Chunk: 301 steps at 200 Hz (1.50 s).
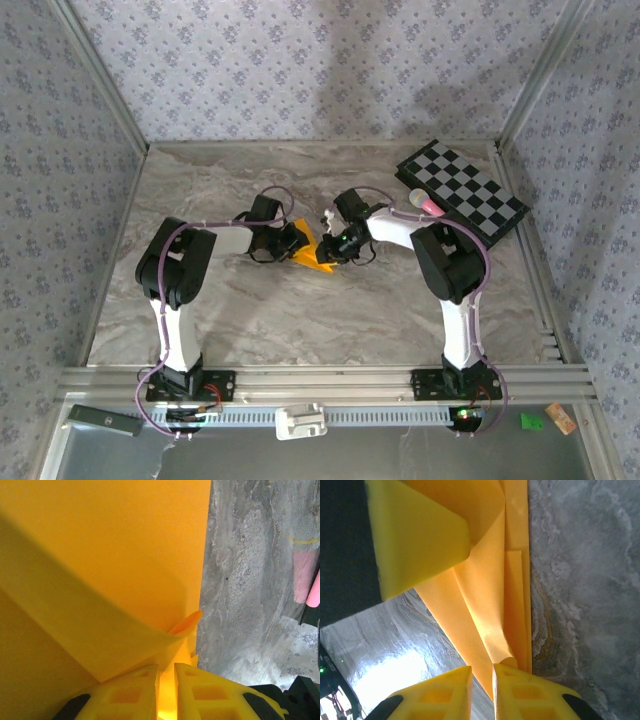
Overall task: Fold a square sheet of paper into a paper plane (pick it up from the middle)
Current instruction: Fourth fold the wing at the center of the table.
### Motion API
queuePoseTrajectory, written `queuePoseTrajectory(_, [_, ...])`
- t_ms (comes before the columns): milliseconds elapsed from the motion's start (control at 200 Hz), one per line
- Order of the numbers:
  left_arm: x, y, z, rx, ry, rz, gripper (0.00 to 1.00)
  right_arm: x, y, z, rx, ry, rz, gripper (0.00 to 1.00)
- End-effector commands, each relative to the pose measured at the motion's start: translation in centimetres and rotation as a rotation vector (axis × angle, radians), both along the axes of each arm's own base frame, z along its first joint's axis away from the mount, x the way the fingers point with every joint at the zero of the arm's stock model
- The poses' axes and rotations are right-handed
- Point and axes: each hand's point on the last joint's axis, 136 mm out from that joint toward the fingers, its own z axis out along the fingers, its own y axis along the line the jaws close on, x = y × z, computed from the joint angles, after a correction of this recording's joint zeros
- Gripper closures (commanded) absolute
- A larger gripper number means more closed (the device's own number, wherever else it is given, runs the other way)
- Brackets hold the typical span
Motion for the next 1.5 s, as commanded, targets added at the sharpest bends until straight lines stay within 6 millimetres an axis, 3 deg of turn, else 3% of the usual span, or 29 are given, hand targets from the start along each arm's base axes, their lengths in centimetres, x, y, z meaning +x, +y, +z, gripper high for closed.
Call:
queuePoseTrajectory(0, [-1.0, 1.2, -2.7, 0.075, 0.074, 0.014, 0.84, -2.2, -0.6, -1.1, -0.026, 0.083, 0.033, 0.81])
queuePoseTrajectory(465, [-1.0, 1.5, -3.2, 0.096, 0.093, 0.020, 0.86, -4.6, -2.8, -1.1, -0.060, 0.126, 0.026, 0.81])
queuePoseTrajectory(695, [-0.8, 1.2, -2.6, 0.077, 0.081, 0.013, 0.86, -1.0, -1.4, 2.4, 0.012, -0.007, -0.015, 0.81])
queuePoseTrajectory(785, [-0.8, 1.1, -2.4, 0.066, 0.076, 0.010, 0.86, 0.2, -0.6, 2.8, 0.013, -0.050, -0.024, 0.81])
queuePoseTrajectory(949, [-0.7, 0.8, -2.1, 0.053, 0.073, 0.006, 0.86, 1.5, 0.2, 1.6, -0.024, -0.072, -0.023, 0.83])
queuePoseTrajectory(1164, [-0.4, 0.5, -1.3, 0.037, 0.055, 0.003, 0.86, 1.4, 0.1, 0.0, -0.073, -0.063, -0.008, 0.84])
queuePoseTrajectory(1499, [0.6, -0.8, 2.4, -0.038, -0.059, -0.042, 0.85, 0.3, -1.6, -2.7, -0.183, -0.031, 0.000, 0.89])
